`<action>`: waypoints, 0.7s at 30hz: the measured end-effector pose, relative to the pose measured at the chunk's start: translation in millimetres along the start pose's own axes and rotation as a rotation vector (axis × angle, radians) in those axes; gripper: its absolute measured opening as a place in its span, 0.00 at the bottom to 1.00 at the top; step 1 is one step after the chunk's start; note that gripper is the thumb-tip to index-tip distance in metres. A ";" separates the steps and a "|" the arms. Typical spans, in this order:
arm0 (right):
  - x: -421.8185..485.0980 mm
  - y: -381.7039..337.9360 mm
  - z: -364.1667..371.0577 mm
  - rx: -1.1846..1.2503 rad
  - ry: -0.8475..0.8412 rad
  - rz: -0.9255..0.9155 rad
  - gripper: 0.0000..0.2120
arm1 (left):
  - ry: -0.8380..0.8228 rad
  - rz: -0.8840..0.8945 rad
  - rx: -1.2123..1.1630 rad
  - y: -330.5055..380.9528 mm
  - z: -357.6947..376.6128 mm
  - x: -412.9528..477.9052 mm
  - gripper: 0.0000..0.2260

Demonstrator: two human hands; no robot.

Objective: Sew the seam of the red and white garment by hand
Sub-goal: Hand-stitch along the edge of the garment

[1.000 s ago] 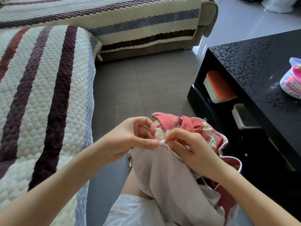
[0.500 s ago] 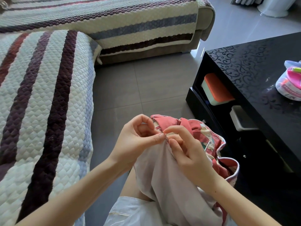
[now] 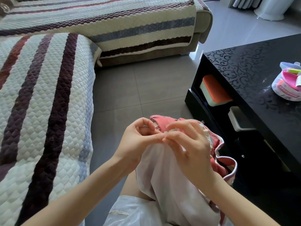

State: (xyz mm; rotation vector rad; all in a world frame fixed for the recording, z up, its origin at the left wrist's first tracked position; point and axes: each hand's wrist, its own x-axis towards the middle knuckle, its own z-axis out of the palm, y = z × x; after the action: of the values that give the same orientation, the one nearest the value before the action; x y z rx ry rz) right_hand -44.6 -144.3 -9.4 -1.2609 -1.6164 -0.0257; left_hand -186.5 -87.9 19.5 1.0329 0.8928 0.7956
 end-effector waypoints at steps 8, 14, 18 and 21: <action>14.5 -21.4 -14.2 0.378 -0.118 -0.096 0.05 | 0.123 -0.079 0.144 -14.8 -8.9 3.7 0.14; 32.8 -17.0 -30.8 0.779 -0.122 0.423 0.06 | -0.005 -0.131 -0.017 2.5 -11.6 12.0 0.17; 42.3 3.6 -41.4 0.733 -0.045 0.569 0.06 | -0.199 -0.056 -0.026 28.8 -11.7 18.2 0.13; 45.1 17.5 -41.1 0.482 -0.101 0.520 0.05 | -0.303 0.079 0.072 55.7 -12.1 20.1 0.13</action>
State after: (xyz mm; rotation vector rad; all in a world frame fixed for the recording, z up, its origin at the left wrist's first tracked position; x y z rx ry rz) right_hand 0.4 -128.0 32.3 -1.2666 -1.2282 0.7178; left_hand -196.1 -48.5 64.2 1.2213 0.6279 0.6536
